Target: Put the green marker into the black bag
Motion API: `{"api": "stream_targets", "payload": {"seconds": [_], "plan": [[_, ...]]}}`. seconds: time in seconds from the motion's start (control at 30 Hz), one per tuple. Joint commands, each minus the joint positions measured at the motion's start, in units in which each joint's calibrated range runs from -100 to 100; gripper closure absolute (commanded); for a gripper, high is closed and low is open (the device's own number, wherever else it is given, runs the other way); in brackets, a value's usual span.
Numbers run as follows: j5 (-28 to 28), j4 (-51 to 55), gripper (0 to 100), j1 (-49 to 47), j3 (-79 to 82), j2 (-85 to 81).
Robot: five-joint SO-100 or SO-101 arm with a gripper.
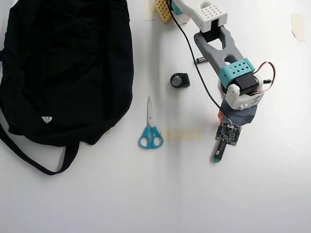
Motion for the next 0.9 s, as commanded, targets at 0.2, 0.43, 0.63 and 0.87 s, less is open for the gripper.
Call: {"api": "stream_targets", "payload": {"seconds": [0.2, 0.43, 0.63, 0.87], "plan": [[0.1, 0.72, 98, -0.45, 0.17, 0.1], [0.94, 0.72, 98, -0.75, 0.17, 0.01], [0.99, 0.72, 98, -1.35, -0.55, -0.4], [1.04, 3.47, 98, -1.87, -2.62, -1.48]]}}
